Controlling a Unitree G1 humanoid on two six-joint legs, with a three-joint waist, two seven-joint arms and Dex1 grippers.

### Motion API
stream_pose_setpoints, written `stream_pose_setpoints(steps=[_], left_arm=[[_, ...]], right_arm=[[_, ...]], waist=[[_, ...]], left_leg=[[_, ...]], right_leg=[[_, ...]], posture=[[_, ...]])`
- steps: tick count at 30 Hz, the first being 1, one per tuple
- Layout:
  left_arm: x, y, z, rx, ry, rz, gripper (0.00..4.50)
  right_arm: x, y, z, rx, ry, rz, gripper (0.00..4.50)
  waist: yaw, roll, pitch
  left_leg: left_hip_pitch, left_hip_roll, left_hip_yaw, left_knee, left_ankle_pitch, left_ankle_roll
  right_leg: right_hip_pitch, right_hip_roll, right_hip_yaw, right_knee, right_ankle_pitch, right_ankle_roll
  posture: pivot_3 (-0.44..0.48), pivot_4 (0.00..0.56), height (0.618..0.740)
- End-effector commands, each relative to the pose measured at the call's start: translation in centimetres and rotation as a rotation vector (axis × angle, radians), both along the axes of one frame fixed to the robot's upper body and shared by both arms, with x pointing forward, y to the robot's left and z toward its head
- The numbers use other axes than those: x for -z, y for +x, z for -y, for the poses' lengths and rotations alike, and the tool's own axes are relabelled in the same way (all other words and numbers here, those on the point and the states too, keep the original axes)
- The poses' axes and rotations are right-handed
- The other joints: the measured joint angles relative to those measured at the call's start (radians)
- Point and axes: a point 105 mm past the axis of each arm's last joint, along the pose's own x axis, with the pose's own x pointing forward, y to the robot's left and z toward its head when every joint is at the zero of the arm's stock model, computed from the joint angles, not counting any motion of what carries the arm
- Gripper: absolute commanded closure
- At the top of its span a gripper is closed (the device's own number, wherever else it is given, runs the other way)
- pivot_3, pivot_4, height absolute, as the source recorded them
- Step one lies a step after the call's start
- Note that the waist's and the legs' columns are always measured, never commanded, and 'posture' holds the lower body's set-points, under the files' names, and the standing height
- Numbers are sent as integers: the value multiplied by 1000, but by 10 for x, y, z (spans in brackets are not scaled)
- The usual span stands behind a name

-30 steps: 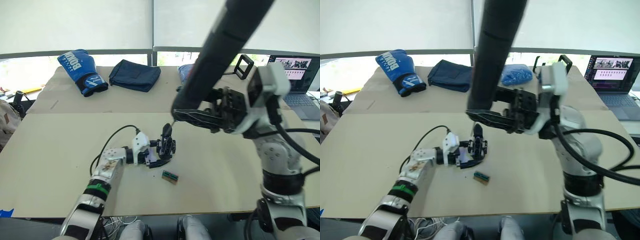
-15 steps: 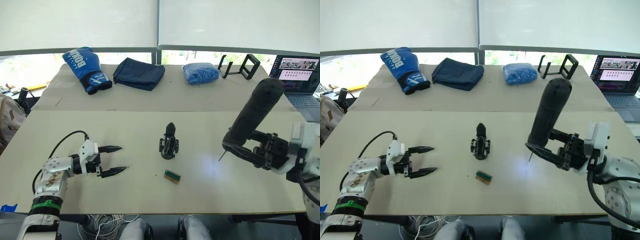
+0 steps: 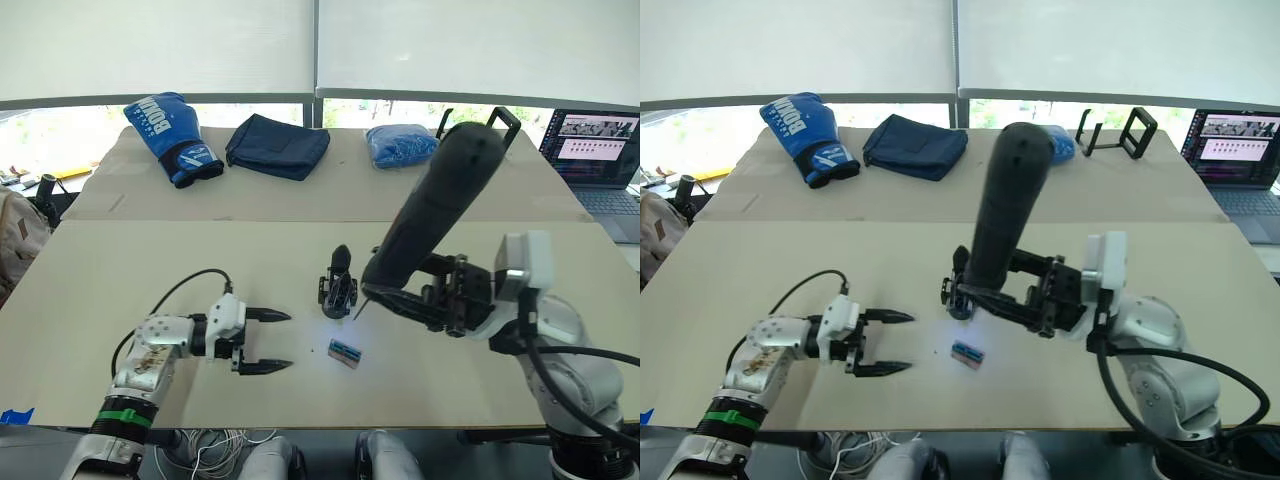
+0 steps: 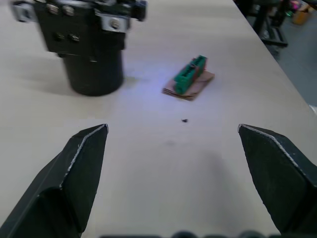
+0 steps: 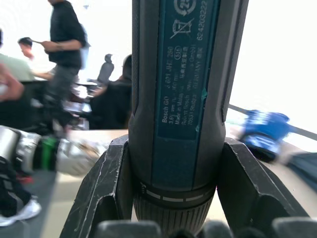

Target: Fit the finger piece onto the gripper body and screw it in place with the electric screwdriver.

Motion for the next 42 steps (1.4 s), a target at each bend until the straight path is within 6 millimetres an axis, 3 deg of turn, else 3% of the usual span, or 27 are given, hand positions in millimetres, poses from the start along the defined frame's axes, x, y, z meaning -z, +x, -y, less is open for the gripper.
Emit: stream_pose_setpoints(steps=[1,9,14,27,42], left_arm=[[5,-5,28,39,8,29,69],[16,-4,67,38,-3,40,69],[20,-5,77,79,15,4,69],[24,-3,88,98,43,-22,69],[30,-7,86,101,63,-37,69]], right_arm=[[-6,-6,-7,-56,6,72,2561],[5,-6,-8,-83,-23,73,2561],[16,-7,-9,-91,-41,55,2561],[27,-1,-4,-48,-57,54,2561],[31,5,-2,-31,-46,24,2561]], waist=[[3,0,0],[13,0,0],[12,0,0],[15,0,0],[16,0,0]], left_leg=[[0,0,0,0,0,0],[1,-1,-1,2,0,1],[1,-1,-1,3,-1,3],[6,-1,-3,3,-2,4],[7,-1,-4,3,-3,5]], right_leg=[[0,0,0,0,0,0],[2,0,0,0,0,0],[4,0,-1,0,0,0],[11,-2,-3,-2,0,1],[12,-4,-3,-2,0,1]], posture=[[0,150,740],[0,150,740],[0,150,740],[0,150,740],[0,150,740]])
